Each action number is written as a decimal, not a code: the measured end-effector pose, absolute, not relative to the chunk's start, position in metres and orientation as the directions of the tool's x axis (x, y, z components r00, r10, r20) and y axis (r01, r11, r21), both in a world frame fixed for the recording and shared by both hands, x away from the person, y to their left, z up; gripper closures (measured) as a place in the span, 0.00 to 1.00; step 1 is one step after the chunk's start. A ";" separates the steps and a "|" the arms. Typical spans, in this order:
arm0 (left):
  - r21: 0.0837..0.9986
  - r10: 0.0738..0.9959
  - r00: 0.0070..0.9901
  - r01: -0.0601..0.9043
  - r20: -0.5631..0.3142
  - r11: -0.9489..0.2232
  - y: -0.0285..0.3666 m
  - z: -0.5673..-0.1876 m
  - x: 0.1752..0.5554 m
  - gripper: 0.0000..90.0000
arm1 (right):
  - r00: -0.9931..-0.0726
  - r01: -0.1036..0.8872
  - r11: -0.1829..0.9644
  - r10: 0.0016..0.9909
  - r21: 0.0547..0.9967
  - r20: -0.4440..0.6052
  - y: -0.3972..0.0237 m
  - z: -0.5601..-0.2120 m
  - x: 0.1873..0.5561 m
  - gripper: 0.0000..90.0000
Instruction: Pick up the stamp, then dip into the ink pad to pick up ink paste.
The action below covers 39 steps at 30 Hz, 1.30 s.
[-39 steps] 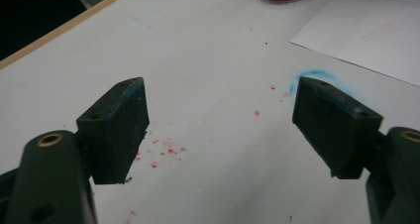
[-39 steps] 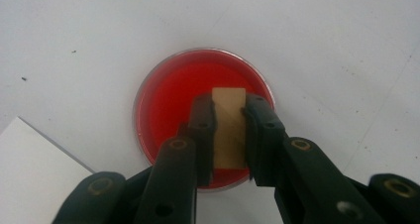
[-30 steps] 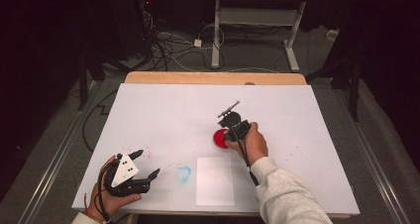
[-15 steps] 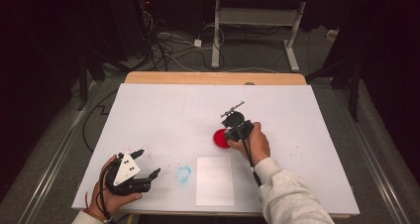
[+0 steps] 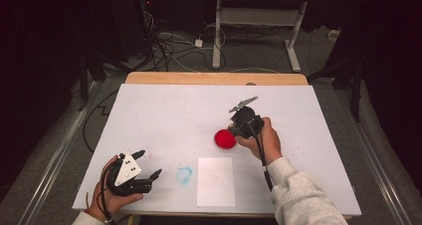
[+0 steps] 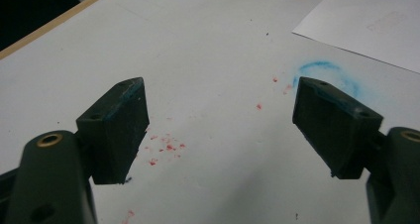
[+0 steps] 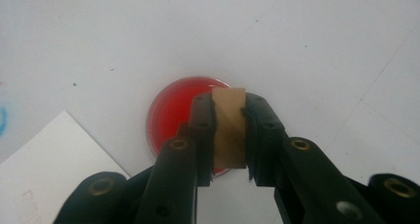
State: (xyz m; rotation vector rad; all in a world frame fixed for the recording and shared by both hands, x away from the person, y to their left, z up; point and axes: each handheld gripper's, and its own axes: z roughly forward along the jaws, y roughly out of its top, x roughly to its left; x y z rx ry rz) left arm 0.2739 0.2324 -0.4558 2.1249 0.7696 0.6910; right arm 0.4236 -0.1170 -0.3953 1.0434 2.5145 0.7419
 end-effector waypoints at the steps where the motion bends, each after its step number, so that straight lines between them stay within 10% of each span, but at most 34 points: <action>1: 0.792 0.705 0.672 0.295 0.226 -0.535 0.232 -0.456 0.274 0.24 | -0.693 0.546 0.610 0.714 0.575 -0.100 -0.116 -0.393 0.422 0.85; 39: 0.784 0.692 0.678 0.280 0.247 -0.554 0.229 -0.456 0.273 0.23 | -0.757 0.528 0.713 0.641 0.462 -0.124 -0.089 -0.415 0.428 0.85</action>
